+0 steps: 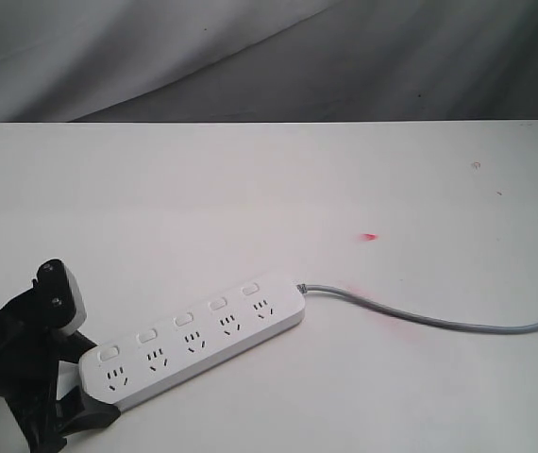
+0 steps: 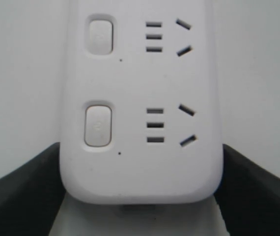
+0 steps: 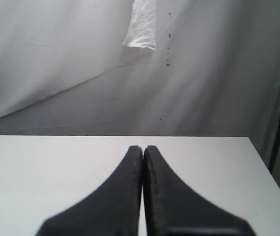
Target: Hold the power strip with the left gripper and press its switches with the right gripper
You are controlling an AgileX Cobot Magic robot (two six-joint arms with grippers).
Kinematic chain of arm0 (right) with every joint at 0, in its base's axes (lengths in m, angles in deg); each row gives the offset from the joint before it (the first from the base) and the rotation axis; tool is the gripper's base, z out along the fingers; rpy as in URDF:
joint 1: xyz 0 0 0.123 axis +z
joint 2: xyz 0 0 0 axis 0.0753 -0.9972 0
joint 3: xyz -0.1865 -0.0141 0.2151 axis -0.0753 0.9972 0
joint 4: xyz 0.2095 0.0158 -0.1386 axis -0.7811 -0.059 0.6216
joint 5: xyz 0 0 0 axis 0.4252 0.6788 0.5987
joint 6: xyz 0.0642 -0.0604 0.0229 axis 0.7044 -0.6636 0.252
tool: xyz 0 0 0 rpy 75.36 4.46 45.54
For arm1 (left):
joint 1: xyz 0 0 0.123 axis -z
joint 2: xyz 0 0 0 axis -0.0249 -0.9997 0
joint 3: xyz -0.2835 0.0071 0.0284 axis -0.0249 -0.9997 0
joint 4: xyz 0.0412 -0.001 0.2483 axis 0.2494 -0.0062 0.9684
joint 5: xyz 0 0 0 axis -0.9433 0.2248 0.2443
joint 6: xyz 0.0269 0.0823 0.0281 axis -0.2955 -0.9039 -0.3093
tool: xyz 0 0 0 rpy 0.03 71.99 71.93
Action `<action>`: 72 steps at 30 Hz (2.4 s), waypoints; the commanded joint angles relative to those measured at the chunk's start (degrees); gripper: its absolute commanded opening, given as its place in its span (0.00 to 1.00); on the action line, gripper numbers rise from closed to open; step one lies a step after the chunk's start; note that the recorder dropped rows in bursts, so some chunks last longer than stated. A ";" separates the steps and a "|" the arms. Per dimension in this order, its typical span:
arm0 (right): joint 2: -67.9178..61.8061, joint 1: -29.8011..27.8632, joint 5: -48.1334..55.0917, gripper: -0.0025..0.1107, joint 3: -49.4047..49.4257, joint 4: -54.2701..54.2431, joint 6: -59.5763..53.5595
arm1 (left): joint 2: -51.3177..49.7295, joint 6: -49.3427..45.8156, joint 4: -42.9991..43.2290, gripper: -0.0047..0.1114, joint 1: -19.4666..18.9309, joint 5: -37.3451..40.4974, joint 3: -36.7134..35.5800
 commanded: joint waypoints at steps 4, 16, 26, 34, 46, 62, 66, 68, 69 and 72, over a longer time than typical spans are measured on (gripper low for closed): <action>12.36 -4.35 -5.80 0.02 16.25 -2.76 0.67 | -1.14 1.22 1.29 0.60 0.23 -0.63 -0.71; 25.57 -4.48 -5.16 0.02 24.42 -3.56 -4.70 | -1.14 1.22 1.29 0.60 0.23 -0.63 -0.71; 25.57 -4.48 -4.68 0.02 31.60 -3.42 -5.69 | -1.14 1.22 1.29 0.60 0.23 -0.63 -0.71; 25.57 -4.48 -6.05 0.02 37.07 -5.43 -5.69 | -1.14 1.22 1.29 0.60 0.23 -0.63 -0.71; 25.57 -4.48 -7.73 0.02 37.90 -4.65 -5.43 | -1.14 1.22 1.19 0.60 0.23 -0.65 -0.71; 25.57 -4.38 -7.74 0.02 37.90 -5.72 -5.43 | -1.14 1.22 1.19 0.60 0.23 -0.65 -0.71; 25.57 -4.38 -7.74 0.02 37.90 -5.72 -5.43 | -1.14 1.22 1.19 0.60 0.23 -0.65 -0.71; 25.57 -4.38 -7.74 0.02 37.90 -5.72 -5.43 | -1.14 1.22 1.19 0.60 0.23 -0.65 -0.71; 25.57 -4.38 -7.74 0.02 37.90 -5.72 -5.43 | -1.14 1.22 1.19 0.60 0.23 -0.65 -0.71; 25.57 -4.38 -7.74 0.02 37.90 -5.72 -5.43 | -1.14 1.22 1.19 0.60 0.23 -0.65 -0.71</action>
